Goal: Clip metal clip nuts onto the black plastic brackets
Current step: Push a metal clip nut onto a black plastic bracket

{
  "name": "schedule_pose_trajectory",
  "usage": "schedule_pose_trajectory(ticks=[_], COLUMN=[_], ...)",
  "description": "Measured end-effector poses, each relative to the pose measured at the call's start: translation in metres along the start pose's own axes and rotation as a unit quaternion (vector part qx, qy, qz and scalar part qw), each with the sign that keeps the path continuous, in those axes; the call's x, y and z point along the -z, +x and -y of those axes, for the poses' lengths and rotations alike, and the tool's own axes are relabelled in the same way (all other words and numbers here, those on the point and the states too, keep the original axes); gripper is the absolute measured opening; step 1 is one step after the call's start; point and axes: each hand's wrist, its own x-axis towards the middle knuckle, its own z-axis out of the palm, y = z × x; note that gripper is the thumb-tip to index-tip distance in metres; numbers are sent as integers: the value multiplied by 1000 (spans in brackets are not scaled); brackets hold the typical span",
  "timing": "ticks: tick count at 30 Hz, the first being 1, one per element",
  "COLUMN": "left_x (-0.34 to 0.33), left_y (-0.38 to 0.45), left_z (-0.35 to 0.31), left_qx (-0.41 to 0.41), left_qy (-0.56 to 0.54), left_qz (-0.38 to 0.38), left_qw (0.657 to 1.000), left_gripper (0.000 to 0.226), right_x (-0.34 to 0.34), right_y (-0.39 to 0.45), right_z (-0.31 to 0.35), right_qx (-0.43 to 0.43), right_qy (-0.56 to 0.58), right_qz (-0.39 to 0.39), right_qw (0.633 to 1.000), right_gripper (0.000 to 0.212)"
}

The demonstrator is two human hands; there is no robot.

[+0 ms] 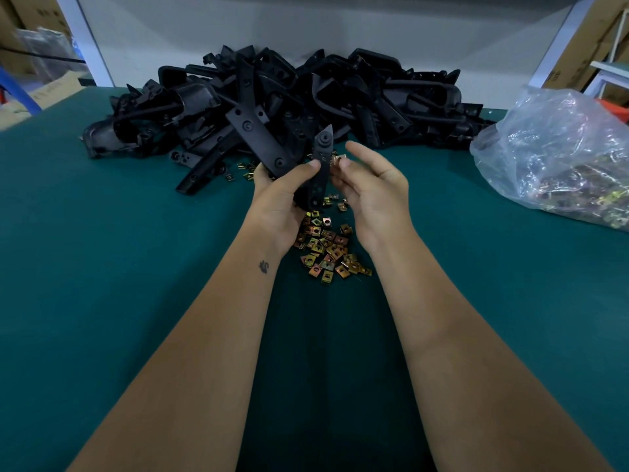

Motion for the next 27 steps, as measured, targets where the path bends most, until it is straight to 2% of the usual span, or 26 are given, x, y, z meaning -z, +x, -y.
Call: schedule_pose_trajectory(ticks=[16,21,27], left_x=[2,3,3], left_y=[1,0,-2], left_z=[1,3,4], left_qx=[-12,-33,-61], left_qy=[18,61,102], left_qz=[21,50,69], left_qw=[1000,996,991], left_gripper=[65,72,92], right_x=[-4,-3,-1], right_y=[-3,-2,0], right_z=[4,4,4], right_qx=[-36,-42,-42], right_qy=[11,30,35], right_qz=[37,28,14], right_qw=[999,998,998], right_gripper=[12,15,17])
